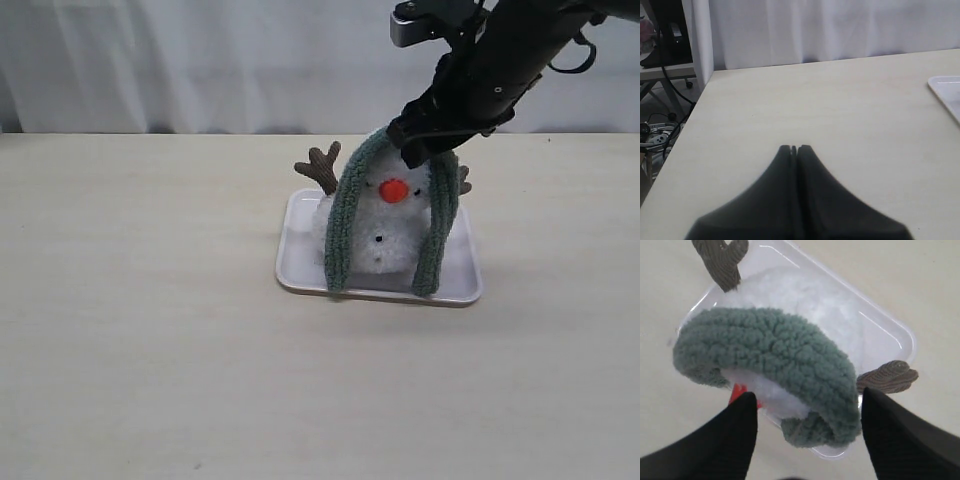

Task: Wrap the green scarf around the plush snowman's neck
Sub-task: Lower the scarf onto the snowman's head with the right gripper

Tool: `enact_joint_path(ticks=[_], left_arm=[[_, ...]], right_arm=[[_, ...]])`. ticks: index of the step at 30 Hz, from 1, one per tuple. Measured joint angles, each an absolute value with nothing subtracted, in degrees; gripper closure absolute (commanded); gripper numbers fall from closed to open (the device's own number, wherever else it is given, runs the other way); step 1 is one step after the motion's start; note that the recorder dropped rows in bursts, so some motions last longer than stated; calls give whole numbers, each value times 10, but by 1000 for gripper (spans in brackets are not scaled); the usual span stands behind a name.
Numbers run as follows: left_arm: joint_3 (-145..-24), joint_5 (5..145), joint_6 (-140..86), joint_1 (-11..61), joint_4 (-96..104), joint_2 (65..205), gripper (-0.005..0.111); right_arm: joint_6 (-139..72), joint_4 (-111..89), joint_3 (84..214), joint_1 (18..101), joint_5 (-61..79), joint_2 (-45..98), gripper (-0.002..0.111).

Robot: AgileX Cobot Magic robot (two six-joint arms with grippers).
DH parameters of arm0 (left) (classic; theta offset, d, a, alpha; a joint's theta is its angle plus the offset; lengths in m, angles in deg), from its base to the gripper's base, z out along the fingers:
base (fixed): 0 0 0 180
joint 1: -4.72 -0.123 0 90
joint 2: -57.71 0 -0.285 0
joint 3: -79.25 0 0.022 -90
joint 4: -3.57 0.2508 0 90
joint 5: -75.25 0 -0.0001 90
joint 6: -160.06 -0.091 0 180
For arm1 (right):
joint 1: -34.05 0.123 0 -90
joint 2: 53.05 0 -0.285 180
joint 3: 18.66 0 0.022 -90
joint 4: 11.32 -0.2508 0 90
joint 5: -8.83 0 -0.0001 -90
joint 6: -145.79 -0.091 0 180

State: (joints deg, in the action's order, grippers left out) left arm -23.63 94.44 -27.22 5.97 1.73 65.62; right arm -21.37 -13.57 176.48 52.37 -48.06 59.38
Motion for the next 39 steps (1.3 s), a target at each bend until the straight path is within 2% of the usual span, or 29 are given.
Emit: enact_joint_path(ticks=[7,9,16,20,27,39], left_arm=[[-236,944,-272,60,17,656,107],[-236,944,-272,60,17,656,107],[-236,944,-272,60,17,656,107],[-236,944,-272,60,17,656,107],[-236,944,-272,60,17,656,107],[-236,944,-272,60,17,656,107]], right_arm=[[-217,-136,1776,524,-483,578,50],[-217,-136,1778,524,-481,570,55],[-152,-203,1779,524,-483,551,90],[-73,-253,1779,524,-502,548,104],[-22,-259,1739,524,-491,548,104],[-32,-252,1720,524,-332,596,104]])
